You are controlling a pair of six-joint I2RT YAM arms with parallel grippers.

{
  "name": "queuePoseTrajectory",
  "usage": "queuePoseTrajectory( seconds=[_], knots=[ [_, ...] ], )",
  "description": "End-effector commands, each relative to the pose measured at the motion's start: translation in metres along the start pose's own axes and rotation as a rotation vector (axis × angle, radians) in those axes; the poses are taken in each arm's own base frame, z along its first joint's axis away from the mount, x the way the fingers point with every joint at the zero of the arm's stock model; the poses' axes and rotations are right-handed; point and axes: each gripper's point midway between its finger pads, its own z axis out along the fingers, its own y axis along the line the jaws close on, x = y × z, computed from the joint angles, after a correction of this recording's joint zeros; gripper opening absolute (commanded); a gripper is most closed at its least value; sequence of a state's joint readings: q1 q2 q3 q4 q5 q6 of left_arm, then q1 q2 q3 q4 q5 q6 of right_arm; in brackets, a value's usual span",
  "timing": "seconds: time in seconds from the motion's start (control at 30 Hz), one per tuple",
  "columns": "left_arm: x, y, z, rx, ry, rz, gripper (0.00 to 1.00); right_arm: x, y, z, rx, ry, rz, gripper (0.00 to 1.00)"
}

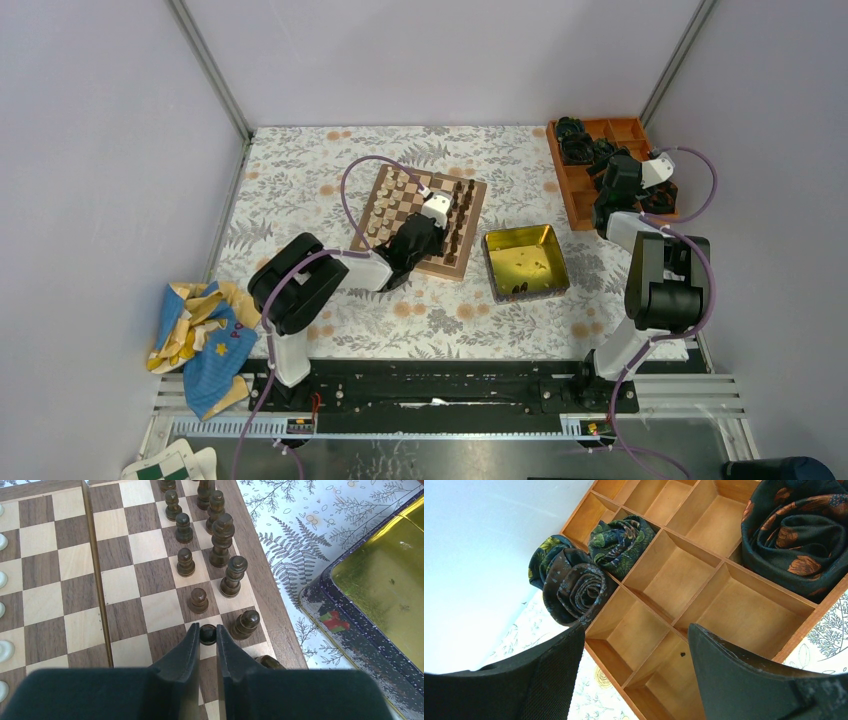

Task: Set up the chess pieces on the board
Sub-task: Place the chess piece on the chessboard.

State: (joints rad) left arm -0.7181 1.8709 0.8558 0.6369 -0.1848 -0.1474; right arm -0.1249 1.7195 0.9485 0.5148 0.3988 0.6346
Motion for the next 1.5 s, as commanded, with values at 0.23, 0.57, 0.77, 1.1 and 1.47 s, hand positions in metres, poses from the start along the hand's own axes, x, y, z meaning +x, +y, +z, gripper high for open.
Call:
queuePoseTrajectory(
  seconds=[0.23,0.57,0.77,1.1,1.47],
  knots=[
    [-0.018,0.003,0.009,-0.027,-0.070,-0.028,0.15,-0.009,0.009,0.002,-0.032,-0.033,0.027,0.82],
    [-0.018,0.003,0.009,-0.025,-0.070,-0.031,0.27,-0.009,0.011,0.002,-0.036,-0.029,0.027,0.82],
    [-0.018,0.003,0.008,-0.025,-0.069,-0.033,0.30,-0.008,0.011,0.002,-0.041,-0.024,0.030,0.82],
    [-0.026,0.005,0.001,-0.034,-0.087,-0.035,0.39,-0.012,0.021,-0.002,-0.087,-0.038,-0.002,0.81],
    [-0.072,0.011,-0.032,-0.060,-0.160,-0.061,0.64,-0.011,0.067,-0.022,-0.200,0.007,-0.148,0.81]
  ],
)
